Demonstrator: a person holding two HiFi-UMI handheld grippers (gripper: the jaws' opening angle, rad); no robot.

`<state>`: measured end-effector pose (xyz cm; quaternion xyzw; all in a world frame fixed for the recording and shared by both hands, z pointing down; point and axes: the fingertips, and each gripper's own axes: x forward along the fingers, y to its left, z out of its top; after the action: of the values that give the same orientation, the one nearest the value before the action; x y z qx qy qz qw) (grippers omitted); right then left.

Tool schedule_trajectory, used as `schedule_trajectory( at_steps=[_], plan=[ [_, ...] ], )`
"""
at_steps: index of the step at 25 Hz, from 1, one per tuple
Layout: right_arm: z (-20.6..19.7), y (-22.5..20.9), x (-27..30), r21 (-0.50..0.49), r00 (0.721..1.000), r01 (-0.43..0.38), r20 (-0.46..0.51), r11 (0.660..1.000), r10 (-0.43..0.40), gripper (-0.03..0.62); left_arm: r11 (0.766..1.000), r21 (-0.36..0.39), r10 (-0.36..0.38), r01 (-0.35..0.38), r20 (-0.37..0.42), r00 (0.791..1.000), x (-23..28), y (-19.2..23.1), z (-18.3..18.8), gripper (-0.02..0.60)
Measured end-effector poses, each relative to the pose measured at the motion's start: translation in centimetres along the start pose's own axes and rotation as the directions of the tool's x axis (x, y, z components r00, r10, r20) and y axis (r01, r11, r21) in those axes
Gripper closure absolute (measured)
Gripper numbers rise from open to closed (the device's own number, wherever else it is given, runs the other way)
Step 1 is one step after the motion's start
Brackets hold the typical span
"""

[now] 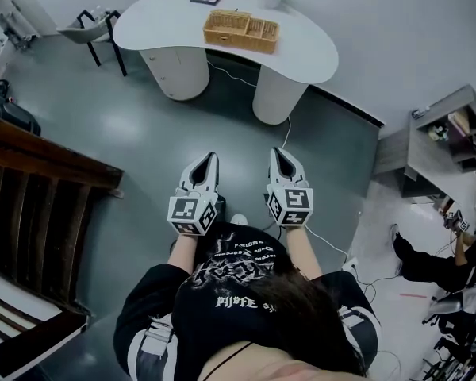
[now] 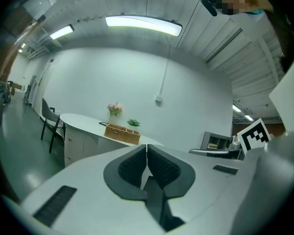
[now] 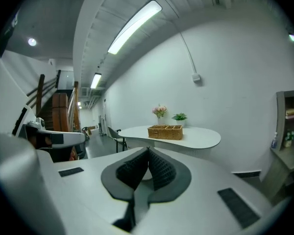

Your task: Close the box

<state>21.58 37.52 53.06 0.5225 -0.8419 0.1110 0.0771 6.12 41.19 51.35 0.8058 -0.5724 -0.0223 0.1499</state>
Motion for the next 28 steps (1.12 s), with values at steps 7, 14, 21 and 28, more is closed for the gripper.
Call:
schedule_trajectory(
  at_steps=[7,14,21,28],
  plan=[
    [-0.1,-0.4,2.5,-0.008,0.999,0.026,-0.021,1.000,-0.026,0.569,1.000,-0.012,-0.010,0.009,-0.012,1.000,2.2,2.1,0.2,0.557],
    [1.2,0.0,8.2,-0.043,0.998,0.032,-0.050,0.999,-0.034,0.569,0.999,-0.012,-0.033,0.033,-0.017,0.999,6.2,6.1,1.8,0.557],
    [4.5,0.3,15.9,-0.021,0.999,0.024,-0.035,0.999,-0.025,0.569,0.998,0.001,-0.071,0.071,-0.017,0.997,12.2,11.3,5.2,0.556],
    [6.2,1.3,21.5,-0.009,0.999,0.037,-0.036,0.999,-0.037,0.569,0.990,0.029,-0.139,0.140,-0.039,0.990,16.5,15.5,7.4,0.555]
  ],
)
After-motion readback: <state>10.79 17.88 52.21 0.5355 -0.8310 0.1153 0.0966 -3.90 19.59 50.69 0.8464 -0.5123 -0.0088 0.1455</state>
